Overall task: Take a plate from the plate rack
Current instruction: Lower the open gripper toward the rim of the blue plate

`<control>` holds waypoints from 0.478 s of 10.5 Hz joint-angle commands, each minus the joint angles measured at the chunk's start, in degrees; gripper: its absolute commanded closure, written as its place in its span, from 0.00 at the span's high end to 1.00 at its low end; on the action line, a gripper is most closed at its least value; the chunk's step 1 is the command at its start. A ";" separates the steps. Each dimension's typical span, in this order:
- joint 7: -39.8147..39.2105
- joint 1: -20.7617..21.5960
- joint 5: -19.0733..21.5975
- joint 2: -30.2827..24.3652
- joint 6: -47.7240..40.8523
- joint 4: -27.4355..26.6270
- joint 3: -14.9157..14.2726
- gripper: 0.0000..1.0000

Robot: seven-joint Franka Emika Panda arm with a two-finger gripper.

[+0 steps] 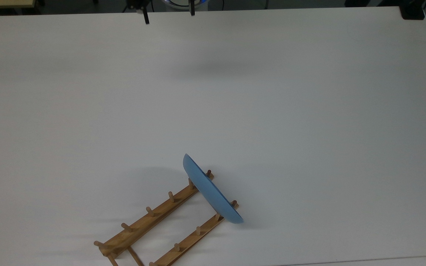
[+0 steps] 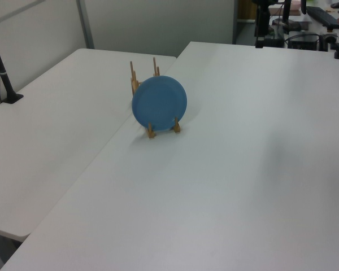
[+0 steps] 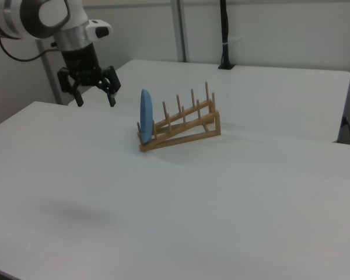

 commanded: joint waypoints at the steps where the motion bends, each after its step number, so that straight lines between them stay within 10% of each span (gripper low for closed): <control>1: -4.37 -1.08 1.43 3.04 7.32 2.11 -0.50 1.00; 5: 6.92 1.02 0.91 10.33 28.75 3.27 -0.50 1.00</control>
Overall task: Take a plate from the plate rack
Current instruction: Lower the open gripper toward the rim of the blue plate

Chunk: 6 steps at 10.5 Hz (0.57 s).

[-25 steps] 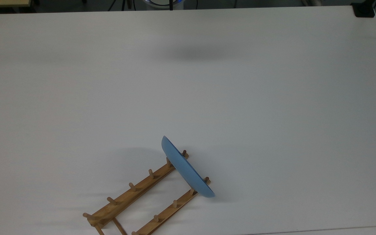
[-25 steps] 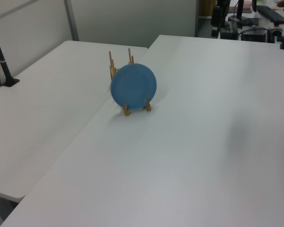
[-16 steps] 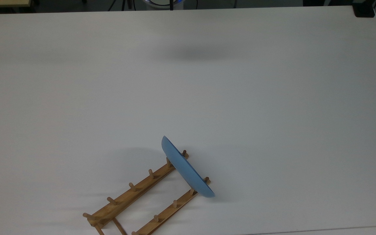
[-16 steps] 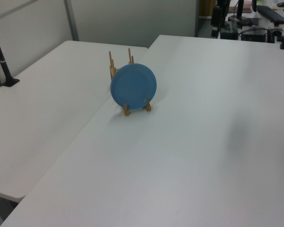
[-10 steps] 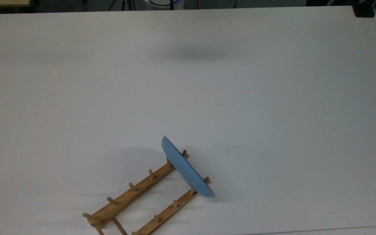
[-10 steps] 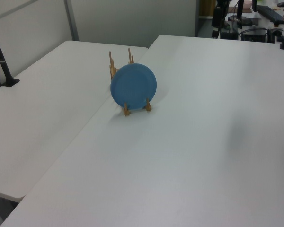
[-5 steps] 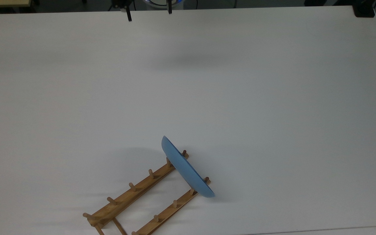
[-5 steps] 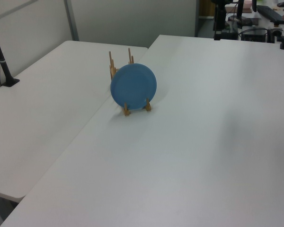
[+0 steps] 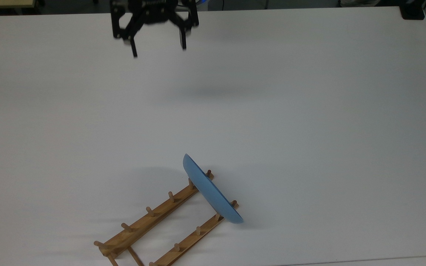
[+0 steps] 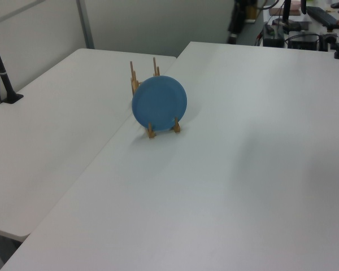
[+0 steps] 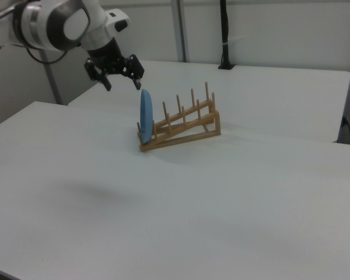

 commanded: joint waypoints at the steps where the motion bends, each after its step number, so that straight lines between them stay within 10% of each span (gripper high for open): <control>1: 9.01 3.23 0.09 6.59 14.01 1.34 -0.32 1.00; 6: 21.58 6.93 -12.55 18.71 33.72 1.43 -0.32 1.00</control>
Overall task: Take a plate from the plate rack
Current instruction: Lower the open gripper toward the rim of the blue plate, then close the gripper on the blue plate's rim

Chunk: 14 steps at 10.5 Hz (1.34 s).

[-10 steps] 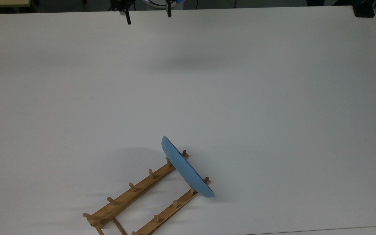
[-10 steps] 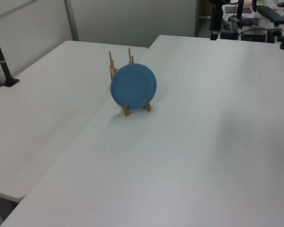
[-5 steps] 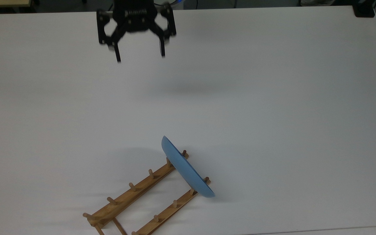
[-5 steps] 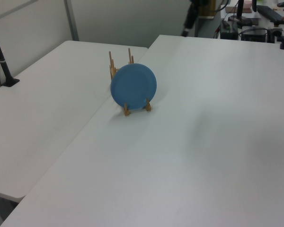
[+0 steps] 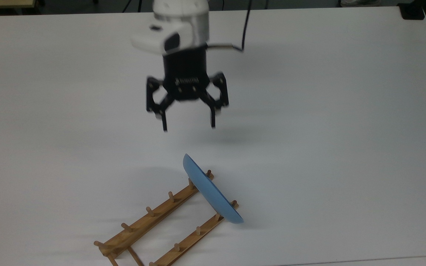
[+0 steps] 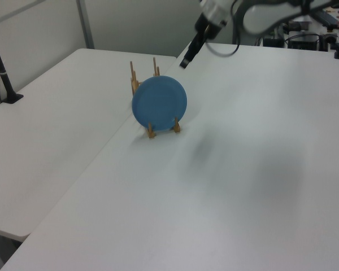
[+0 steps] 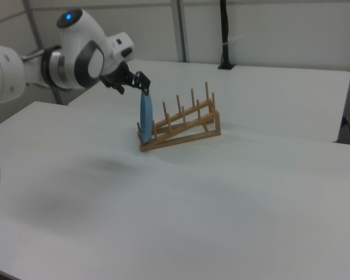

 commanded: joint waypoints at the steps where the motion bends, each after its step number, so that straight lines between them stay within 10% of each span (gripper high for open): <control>1: 7.09 1.51 -7.80 6.48 7.26 1.49 -0.65 1.00; 5: 8.07 1.51 -9.67 8.95 10.17 2.36 -0.74 0.79; 11: 8.07 1.51 -13.71 11.51 10.35 4.39 -1.44 0.06; 14: 8.42 1.34 -13.19 10.46 10.26 4.39 -1.35 0.00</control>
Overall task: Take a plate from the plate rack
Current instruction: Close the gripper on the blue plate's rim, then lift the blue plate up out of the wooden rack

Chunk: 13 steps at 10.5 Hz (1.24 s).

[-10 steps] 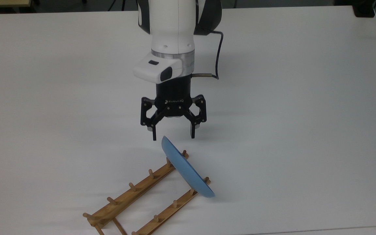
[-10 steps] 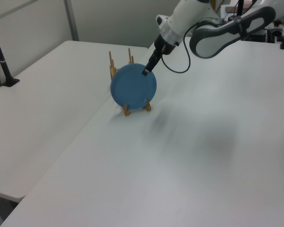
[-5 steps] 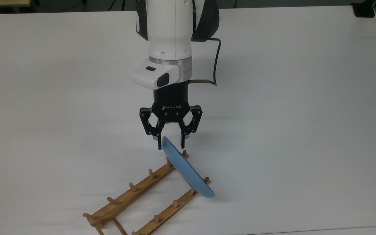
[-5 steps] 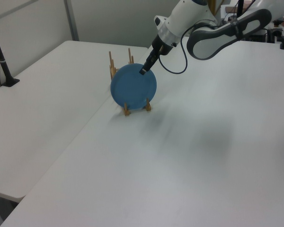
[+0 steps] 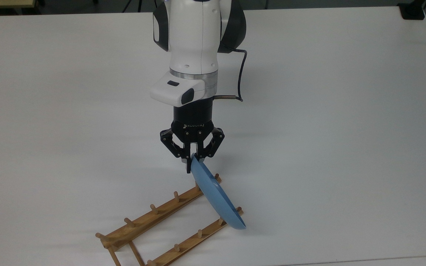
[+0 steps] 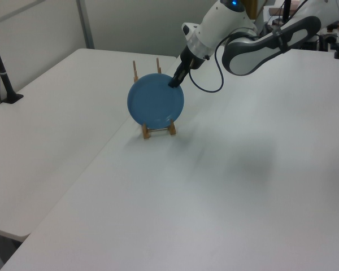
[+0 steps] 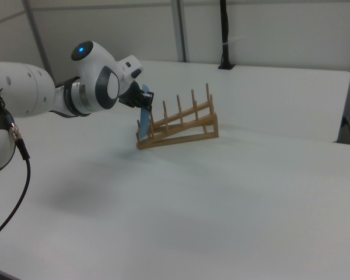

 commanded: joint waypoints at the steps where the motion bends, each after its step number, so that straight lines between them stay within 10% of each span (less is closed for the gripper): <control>1: 1.96 0.29 -0.58 -1.93 1.01 0.90 -0.69 0.00; 4: 5.81 -0.41 0.39 -8.08 -0.38 0.20 -0.60 0.00; 7: 5.39 -0.68 10.11 -15.10 -19.58 0.37 -0.34 0.00; 13: -24.28 -9.10 30.26 -21.29 -61.97 -0.15 -0.86 0.00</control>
